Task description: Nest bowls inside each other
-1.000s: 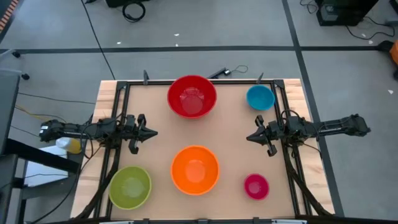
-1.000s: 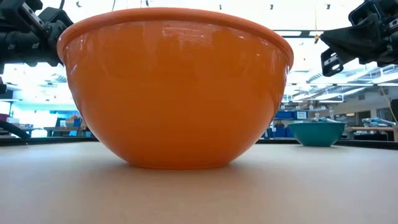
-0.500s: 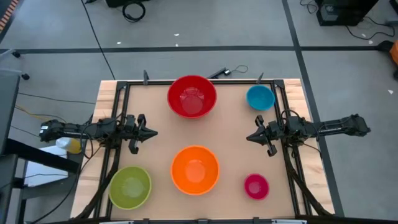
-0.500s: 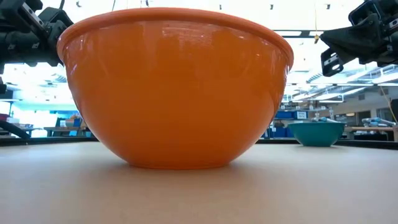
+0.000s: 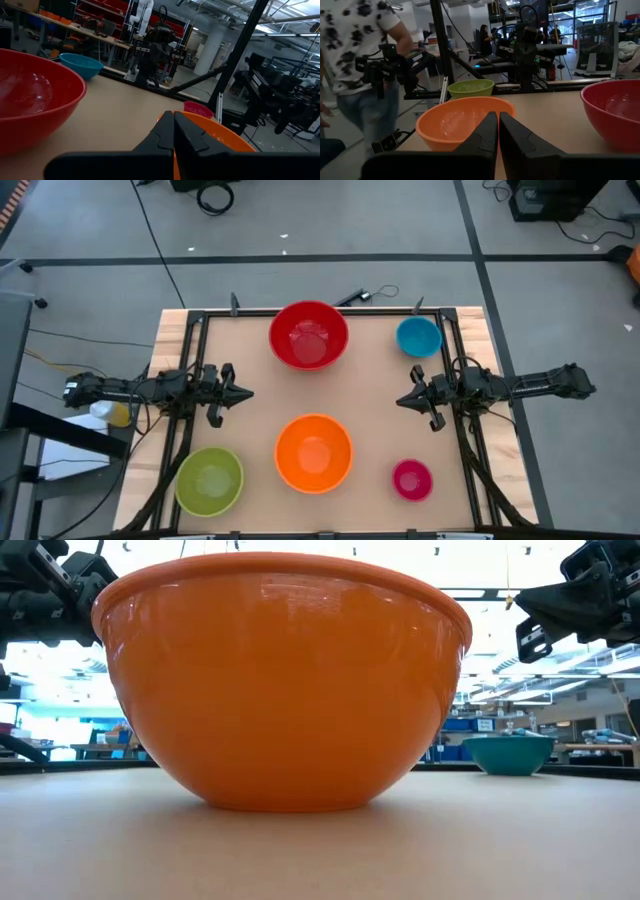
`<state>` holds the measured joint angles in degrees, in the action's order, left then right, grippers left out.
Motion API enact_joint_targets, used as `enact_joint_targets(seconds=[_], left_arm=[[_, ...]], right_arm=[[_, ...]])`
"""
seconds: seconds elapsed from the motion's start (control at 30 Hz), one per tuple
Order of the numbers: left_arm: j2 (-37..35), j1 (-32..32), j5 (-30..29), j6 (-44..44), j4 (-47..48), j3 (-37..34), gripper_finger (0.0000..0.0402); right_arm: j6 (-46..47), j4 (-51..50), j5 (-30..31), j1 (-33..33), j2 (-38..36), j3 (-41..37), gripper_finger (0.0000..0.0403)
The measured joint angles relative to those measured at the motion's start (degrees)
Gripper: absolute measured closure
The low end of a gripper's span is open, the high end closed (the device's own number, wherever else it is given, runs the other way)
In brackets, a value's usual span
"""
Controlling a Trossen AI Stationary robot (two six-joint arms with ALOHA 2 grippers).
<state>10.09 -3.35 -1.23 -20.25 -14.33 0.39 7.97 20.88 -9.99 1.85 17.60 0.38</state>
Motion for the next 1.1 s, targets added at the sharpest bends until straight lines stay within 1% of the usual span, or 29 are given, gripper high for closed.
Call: enact_joint_targets(seconds=[0.23, 0.37, 0.4, 0.47, 0.5, 0.57, 0.63, 0.77, 0.9, 0.97, 1.03, 1.1], left_arm=[[0.02, 0.01, -0.09, 0.0, -0.26, 0.0, 0.0397], [0.02, 0.02, -1.5, -0.15, -2.85, 0.0, 0.0397], [0.04, 0.14, -2.39, 0.24, -3.98, 0.0, 0.0397], [0.71, 0.66, -7.08, 0.56, -6.98, 0.0, 0.0397], [0.83, 0.97, -9.82, -0.46, -7.51, 0.0, 0.0397], [1.13, 1.64, -14.72, -5.2, -7.87, 0.0, 0.0397], [1.16, 2.3, -18.12, -10.54, -8.0, 0.0, 0.0397], [1.16, 3.12, -18.86, -19.86, -6.92, 0.0, 0.0397], [1.16, 3.21, -18.91, -29.67, -8.25, 0.0, 0.0397], [1.16, 3.21, -18.96, -30.41, -8.84, 0.0, 0.0397], [1.16, 3.19, -20.08, -29.74, -10.08, 0.0, 0.0397], [1.11, 3.19, -21.74, -28.7, -11.08, 0.0, 0.0397]], right_arm=[[0.0, 0.0, -0.01, 0.0, 0.01, 0.0, 0.0378], [0.0, 0.0, 0.01, 0.0, -0.01, 0.0, 0.0378], [0.0, 0.0, -0.01, 0.0, -0.01, 0.0, 0.0378], [0.0, 0.0, -0.01, 0.0, -0.01, -0.02, 0.0378], [0.0, 0.02, -0.01, 0.0, 0.01, -0.02, 0.0378], [0.0, 0.0, -0.01, 0.0, 0.01, 0.0, 0.0378], [0.0, 0.04, -0.01, 0.0, 0.01, -0.01, 0.0378], [0.0, 0.04, -0.01, 0.0, 0.01, 0.0, 0.0378], [-0.14, 0.03, 0.02, 0.0, 0.01, 0.0, 0.0378], [-2.61, 0.07, 0.89, 0.0, 0.01, 0.0, 0.0378], [-5.23, 0.9, 2.98, 0.0, 0.01, 0.0, 0.0378], [-3.38, 4.33, 6.11, 0.0, 0.01, 0.0, 0.0378]])
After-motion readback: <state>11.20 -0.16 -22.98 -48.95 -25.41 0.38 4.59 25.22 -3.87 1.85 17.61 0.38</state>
